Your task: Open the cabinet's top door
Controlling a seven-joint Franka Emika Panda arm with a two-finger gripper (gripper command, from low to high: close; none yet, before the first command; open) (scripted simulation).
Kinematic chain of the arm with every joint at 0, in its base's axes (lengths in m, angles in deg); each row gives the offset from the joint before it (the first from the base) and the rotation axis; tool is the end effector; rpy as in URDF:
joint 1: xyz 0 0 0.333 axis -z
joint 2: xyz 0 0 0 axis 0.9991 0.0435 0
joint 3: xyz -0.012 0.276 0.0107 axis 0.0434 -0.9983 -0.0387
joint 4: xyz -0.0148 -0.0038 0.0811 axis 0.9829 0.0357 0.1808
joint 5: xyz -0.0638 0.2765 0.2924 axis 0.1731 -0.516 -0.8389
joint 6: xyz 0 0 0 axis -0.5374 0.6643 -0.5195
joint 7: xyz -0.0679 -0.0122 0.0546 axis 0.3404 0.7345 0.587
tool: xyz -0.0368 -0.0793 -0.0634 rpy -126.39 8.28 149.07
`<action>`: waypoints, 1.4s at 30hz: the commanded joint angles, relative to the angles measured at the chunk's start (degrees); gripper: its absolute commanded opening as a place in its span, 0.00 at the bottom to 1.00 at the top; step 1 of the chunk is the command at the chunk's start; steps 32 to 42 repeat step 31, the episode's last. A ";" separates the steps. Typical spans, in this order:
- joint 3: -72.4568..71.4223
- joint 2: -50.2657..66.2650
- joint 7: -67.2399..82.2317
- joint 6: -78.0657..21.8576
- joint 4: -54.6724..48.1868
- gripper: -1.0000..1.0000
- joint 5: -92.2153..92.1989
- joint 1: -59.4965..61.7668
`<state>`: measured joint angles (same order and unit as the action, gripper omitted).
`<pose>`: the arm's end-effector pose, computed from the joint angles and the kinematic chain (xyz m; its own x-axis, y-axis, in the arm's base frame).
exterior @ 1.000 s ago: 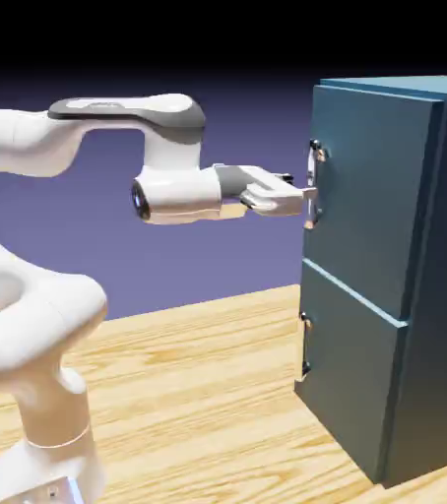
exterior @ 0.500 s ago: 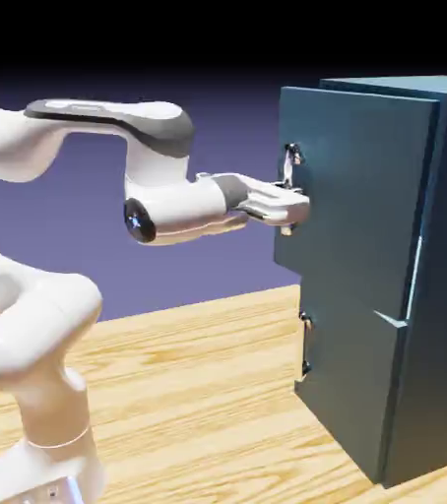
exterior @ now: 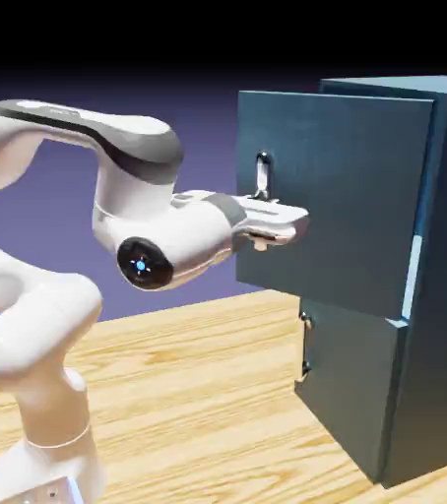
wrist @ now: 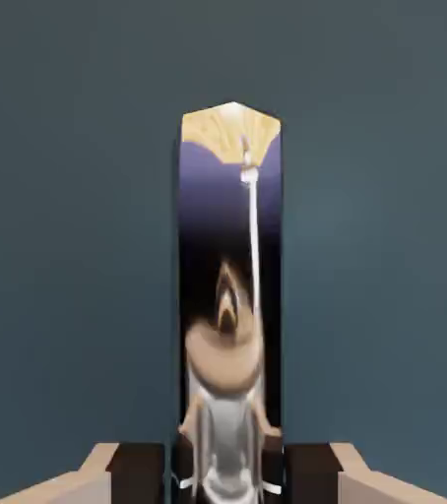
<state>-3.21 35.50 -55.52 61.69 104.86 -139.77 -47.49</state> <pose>0.2925 -0.1736 0.4858 -0.4520 0.5437 -0.7072 -0.4523 0.5436 0.7071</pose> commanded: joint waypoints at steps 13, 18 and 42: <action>19.67 26.18 8.94 -31.13 -21.46 0.00 21.42 -4.88; 24.00 36.56 13.05 -42.25 -31.42 0.00 25.33 -7.09; 26.94 58.95 23.79 -64.81 -55.13 1.00 30.63 -6.59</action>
